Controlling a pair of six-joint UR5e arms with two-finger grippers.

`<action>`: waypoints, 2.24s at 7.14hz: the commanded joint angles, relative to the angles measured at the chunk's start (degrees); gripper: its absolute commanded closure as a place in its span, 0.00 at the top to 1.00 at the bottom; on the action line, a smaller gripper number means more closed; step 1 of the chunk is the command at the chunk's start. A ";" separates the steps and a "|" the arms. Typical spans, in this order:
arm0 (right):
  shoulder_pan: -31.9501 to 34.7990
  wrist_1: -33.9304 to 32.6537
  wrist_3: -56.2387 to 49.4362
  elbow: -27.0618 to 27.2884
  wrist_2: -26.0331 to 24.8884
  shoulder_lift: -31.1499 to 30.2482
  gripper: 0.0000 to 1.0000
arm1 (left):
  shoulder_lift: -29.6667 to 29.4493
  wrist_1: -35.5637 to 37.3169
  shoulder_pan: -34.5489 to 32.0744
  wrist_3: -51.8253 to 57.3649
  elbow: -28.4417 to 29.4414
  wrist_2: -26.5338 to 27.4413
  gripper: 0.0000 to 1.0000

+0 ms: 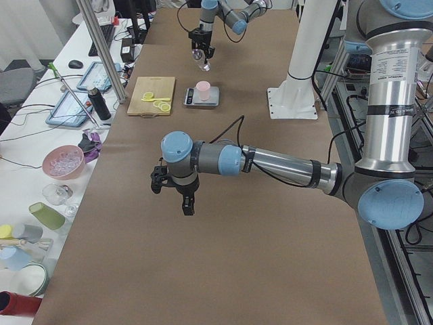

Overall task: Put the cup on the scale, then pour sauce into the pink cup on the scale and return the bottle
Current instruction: 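Carry the glass bottle with the right gripper over the pink cup, then tilt the bottle spout down over the pink cup with the right gripper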

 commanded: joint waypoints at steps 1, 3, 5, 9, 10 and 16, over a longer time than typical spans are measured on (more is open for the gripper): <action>-2.55 -5.54 0.05 0.00 -3.86 1.07 0.00 | 0.80 0.00 -1.41 0.29 -0.03 -0.01 0.93; -4.32 -9.66 0.05 -0.62 -5.54 3.61 0.00 | 1.24 0.00 -1.59 0.29 -0.03 -0.44 0.93; -4.85 -12.12 0.05 -4.29 -7.29 8.08 0.00 | 1.33 0.00 -2.21 0.29 0.05 -1.85 0.93; -5.55 -16.18 0.05 -8.53 -8.97 12.59 0.00 | 1.33 0.00 -4.41 4.77 1.10 -1.77 0.96; -5.73 -17.67 0.05 -8.53 -9.49 12.85 0.00 | 1.33 -0.08 -4.41 4.78 1.19 -1.77 0.97; -10.46 -23.48 0.84 -2.92 -13.44 8.83 0.00 | 1.41 0.09 -4.41 4.78 1.54 -1.77 0.97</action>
